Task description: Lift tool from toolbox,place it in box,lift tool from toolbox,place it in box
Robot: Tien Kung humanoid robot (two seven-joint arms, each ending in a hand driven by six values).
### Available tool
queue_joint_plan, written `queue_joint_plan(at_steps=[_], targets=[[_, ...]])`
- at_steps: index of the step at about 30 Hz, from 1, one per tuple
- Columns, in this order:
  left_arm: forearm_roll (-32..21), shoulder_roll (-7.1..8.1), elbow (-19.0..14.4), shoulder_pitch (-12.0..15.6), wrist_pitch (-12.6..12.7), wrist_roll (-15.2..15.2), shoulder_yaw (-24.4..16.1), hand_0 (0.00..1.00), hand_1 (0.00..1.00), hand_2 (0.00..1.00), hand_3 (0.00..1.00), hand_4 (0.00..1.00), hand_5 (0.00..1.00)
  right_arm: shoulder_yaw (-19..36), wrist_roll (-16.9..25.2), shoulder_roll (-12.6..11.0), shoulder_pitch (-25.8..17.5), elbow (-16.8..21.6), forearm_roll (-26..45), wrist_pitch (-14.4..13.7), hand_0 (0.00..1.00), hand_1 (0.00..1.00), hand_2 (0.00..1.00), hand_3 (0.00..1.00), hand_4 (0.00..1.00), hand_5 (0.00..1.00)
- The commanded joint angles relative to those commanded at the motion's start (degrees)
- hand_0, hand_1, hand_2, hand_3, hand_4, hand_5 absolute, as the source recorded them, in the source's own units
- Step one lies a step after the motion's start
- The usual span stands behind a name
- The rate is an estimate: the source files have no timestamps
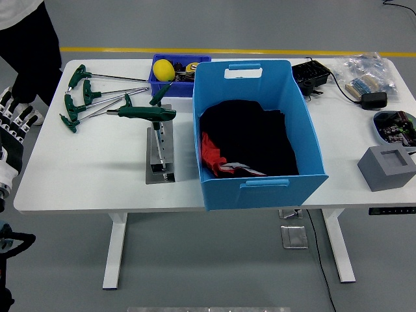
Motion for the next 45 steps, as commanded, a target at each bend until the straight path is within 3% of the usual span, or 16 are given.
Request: queue_joint_plan(at_steps=[1, 2, 7, 8, 10, 45], targets=[[0.1, 0.01, 0.0, 0.0, 0.1, -0.2, 0.1, 0.874, 0.879, 0.918, 0.954, 0.998, 0.998, 0.0, 0.0, 0.0, 0.0, 0.0, 0.0, 0.0, 0.621, 0.613, 0.682, 0.534, 0.785, 0.565], [0.2, 0.01, 0.0, 0.0, 0.2, -0.3, 0.1, 0.998, 0.998, 0.998, 0.941, 0.998, 0.998, 0.0, 0.0, 0.0, 0.0, 0.0, -0.1, 0.0, 0.622, 0.613, 0.682, 0.533, 0.785, 0.566], [1.1, 0.05, -0.2, 0.0, -1.5, -0.1, -0.1, 0.998, 0.998, 0.998, 0.941, 0.998, 0.998, 0.0, 0.1, 0.0, 0.0, 0.0, 0.2, -0.1, 0.622, 0.613, 0.682, 0.533, 0.785, 0.566], [1.3, 0.13, -0.1, 0.1, -2.1, 0.1, 0.0, 0.998, 0.998, 0.998, 0.991, 0.998, 0.998, -0.1, 0.1, 0.0, 0.0, 0.0, 0.3, -0.1, 0.622, 0.613, 0.682, 0.533, 0.784, 0.565], [1.8, 0.1, -0.1, 0.1, -2.5, 0.3, 0.1, 0.998, 0.998, 0.998, 0.991, 0.998, 0.998, -0.1, 0.1, 0.0, 0.0, 0.0, 0.4, -0.1, 0.622, 0.613, 0.682, 0.533, 0.784, 0.565], [2.3, -0.2, 0.2, -0.3, -3.1, 0.5, -1.0, 0.998, 0.998, 0.998, 0.998, 0.994, 0.998, 0.0, 0.3, -0.2, 0.6, 0.0, 0.5, 0.0, 0.622, 0.614, 0.681, 0.533, 0.785, 0.565]])
